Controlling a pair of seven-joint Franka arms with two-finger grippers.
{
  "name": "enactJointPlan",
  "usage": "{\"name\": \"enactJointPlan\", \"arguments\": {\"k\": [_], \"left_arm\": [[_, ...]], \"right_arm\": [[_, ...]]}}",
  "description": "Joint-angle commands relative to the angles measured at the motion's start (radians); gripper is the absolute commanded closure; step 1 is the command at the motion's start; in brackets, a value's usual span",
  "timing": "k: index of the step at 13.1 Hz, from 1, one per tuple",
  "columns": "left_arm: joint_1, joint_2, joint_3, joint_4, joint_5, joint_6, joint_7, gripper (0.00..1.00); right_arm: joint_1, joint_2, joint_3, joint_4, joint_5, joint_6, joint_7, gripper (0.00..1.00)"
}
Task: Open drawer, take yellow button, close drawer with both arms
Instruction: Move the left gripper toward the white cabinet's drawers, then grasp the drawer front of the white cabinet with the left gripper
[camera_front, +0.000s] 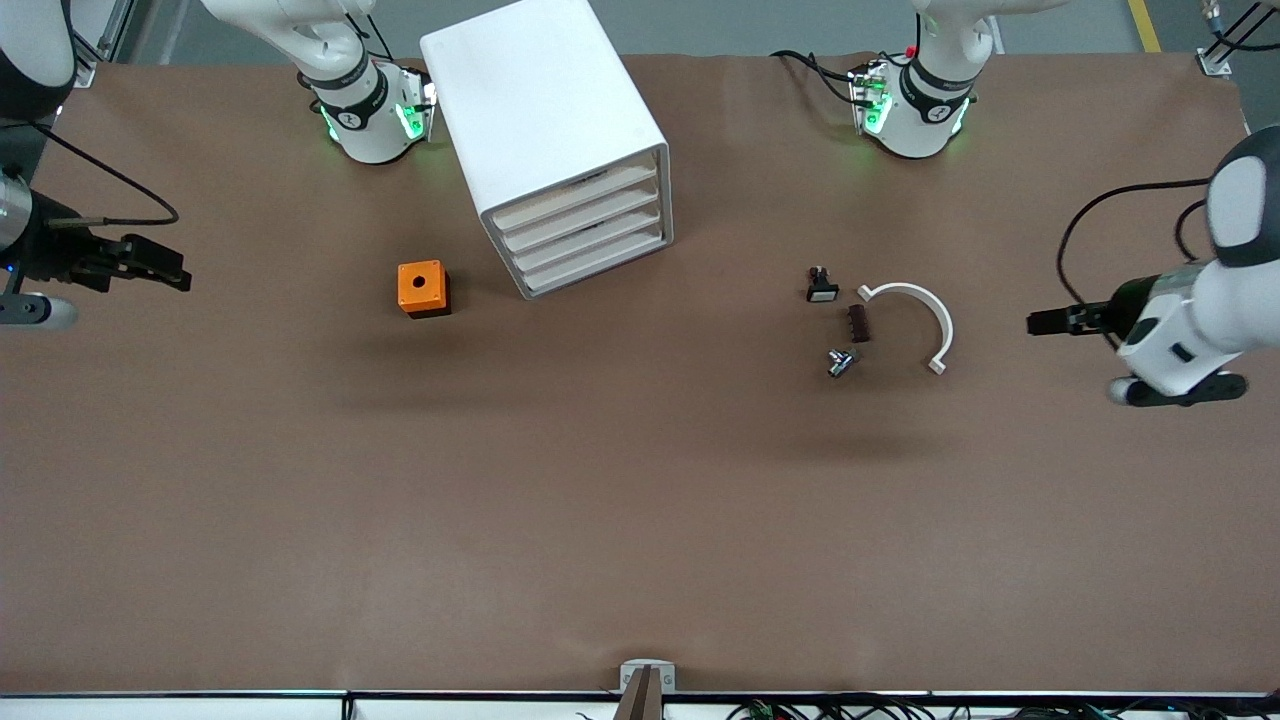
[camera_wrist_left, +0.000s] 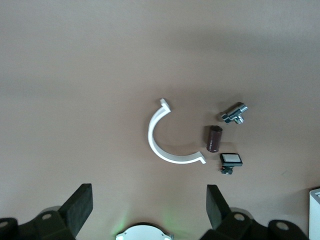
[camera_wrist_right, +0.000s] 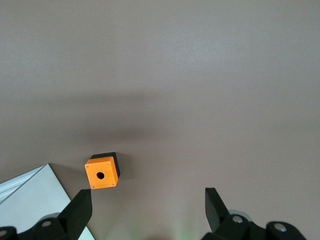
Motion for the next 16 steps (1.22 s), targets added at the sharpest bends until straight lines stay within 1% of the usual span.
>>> {"name": "enactJointPlan", "arguments": {"k": [1, 2, 5, 6, 8, 10, 11, 13, 14, 16], "left_arm": [[-0.106, 0.035, 0.001, 0.024, -0.009, -0.014, -0.181, 0.00], [-0.150, 0.055, 0.001, 0.042, -0.037, -0.036, -0.300, 0.00], [-0.238, 0.158, 0.003, 0.159, -0.205, -0.144, -0.580, 0.00], [-0.259, 0.181, 0.003, 0.170, -0.268, -0.165, -0.667, 0.00], [-0.293, 0.218, 0.001, 0.170, -0.394, -0.172, -0.892, 0.00], [-0.319, 0.265, -0.009, 0.170, -0.523, -0.174, -1.202, 0.00], [-0.322, 0.279, -0.035, 0.170, -0.554, -0.174, -1.316, 0.00], [-0.321, 0.319, -0.087, 0.170, -0.644, -0.174, -1.532, 0.00], [-0.322, 0.340, -0.106, 0.171, -0.695, -0.182, -1.644, 0.00], [-0.322, 0.377, -0.121, 0.173, -0.767, -0.186, -1.807, 0.00]], "right_arm": [[-0.011, 0.032, 0.002, 0.047, -0.019, -0.017, -0.008, 0.00], [-0.019, 0.035, 0.000, 0.047, -0.017, -0.017, -0.006, 0.00], [-0.021, 0.071, 0.000, 0.055, -0.020, -0.015, -0.006, 0.00], [-0.021, 0.078, 0.000, 0.055, -0.022, -0.017, -0.006, 0.00], [-0.012, 0.084, 0.000, 0.061, -0.045, -0.015, -0.002, 0.00], [-0.007, 0.084, 0.000, 0.066, -0.042, -0.015, 0.009, 0.00], [-0.005, 0.084, 0.000, 0.066, -0.034, -0.017, 0.026, 0.00], [-0.001, 0.084, 0.006, 0.061, -0.028, -0.023, 0.142, 0.00], [0.017, 0.082, 0.006, 0.058, -0.028, -0.028, 0.191, 0.00], [0.028, 0.081, 0.006, 0.055, -0.026, -0.029, 0.242, 0.00]]}}
